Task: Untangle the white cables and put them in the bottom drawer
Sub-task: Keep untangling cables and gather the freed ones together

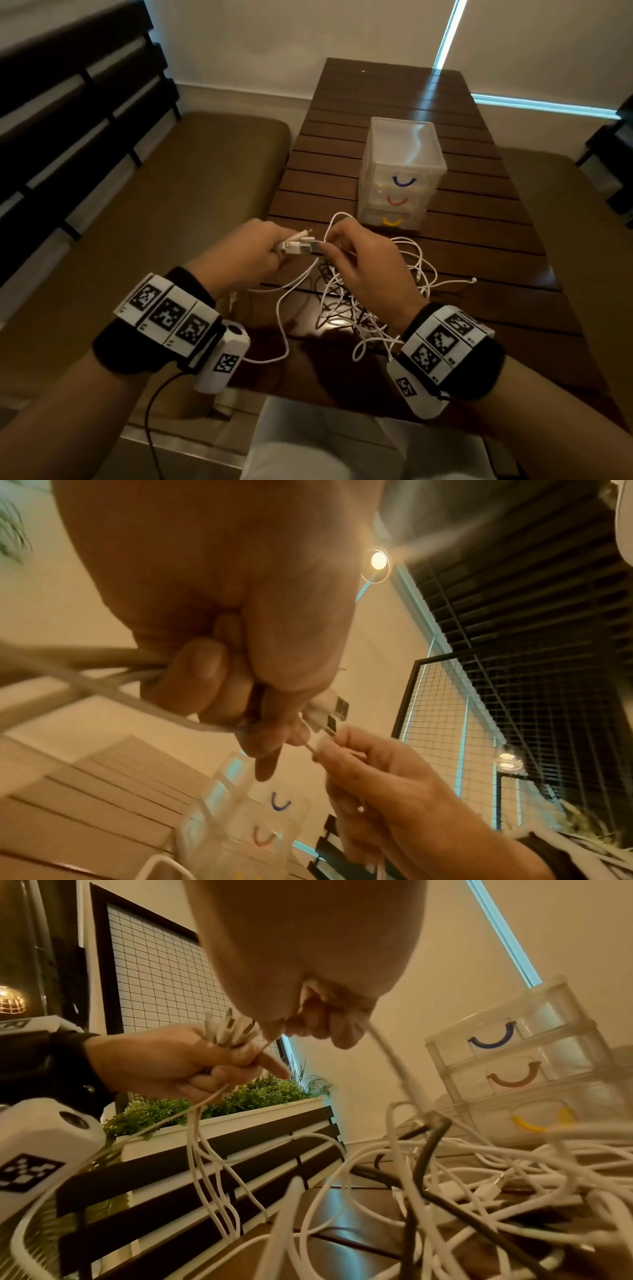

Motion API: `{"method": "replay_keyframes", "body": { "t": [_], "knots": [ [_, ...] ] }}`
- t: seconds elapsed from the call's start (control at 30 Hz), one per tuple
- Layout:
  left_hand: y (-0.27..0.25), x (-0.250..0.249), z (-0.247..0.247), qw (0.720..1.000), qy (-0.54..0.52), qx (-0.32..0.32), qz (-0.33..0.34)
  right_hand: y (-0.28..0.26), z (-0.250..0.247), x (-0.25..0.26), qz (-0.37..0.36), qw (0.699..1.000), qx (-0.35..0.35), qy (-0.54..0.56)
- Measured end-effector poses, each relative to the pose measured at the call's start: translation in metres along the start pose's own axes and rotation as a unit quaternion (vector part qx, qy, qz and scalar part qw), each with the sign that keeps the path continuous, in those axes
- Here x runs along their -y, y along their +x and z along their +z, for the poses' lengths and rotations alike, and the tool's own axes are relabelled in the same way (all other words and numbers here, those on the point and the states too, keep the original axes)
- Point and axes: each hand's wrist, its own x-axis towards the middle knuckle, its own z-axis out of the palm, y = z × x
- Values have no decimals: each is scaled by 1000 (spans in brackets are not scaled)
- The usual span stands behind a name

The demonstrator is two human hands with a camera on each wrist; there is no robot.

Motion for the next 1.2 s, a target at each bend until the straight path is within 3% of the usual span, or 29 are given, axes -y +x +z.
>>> {"method": "replay_keyframes", "body": {
  "t": [0.27, 0.4, 0.5, 0.67, 0.97, 1.2],
  "knots": [
    [-21, 56, -33, 983, 39, -126, -127, 11, 39, 1, 24, 994, 106, -17],
    [-29, 79, -37, 950, 57, -245, -186, 15, 52, 10, 25, 993, 112, -16],
    [-35, 92, -41, 929, 55, -286, -229, 16, 54, 8, 23, 991, 126, -30],
    [-39, 98, -29, 936, 52, -243, -250, 12, 46, 3, 35, 989, 139, -38],
    [-21, 78, -17, 940, -222, -180, -184, 14, 29, 1, 46, 991, 120, -35],
    [-10, 19, 8, 986, -129, -72, -73, 21, 14, 39, 32, 996, 62, 62]
  ]
}}
